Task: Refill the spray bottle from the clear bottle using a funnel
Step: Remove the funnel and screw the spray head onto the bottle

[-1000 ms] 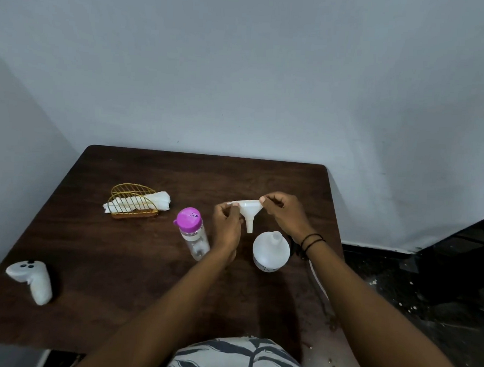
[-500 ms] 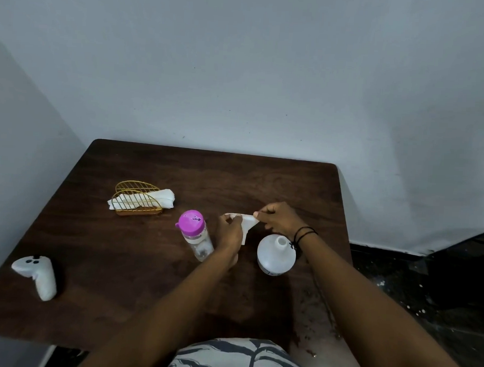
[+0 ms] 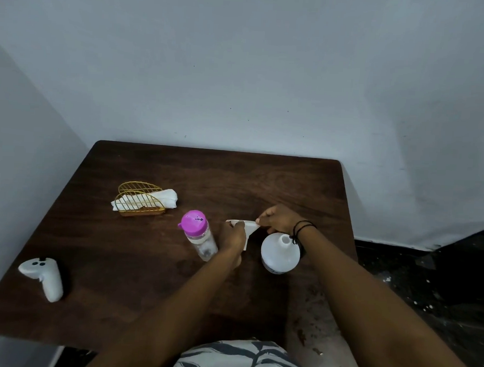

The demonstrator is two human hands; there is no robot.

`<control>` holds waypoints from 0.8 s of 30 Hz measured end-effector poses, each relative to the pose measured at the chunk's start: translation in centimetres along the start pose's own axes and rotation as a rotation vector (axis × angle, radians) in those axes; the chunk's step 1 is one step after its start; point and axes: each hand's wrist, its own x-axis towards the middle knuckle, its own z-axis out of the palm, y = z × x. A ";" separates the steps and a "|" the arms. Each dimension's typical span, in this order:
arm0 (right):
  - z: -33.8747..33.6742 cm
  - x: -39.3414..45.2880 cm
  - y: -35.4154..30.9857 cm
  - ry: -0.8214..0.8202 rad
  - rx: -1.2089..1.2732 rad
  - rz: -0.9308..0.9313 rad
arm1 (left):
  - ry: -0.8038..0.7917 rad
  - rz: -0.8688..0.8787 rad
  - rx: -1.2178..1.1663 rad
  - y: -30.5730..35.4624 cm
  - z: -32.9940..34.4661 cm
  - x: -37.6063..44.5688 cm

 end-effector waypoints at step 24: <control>-3.5 -9.4 7.6 0.798 0.149 -0.110 | -0.135 0.826 -0.010 3.6 1.6 -10.5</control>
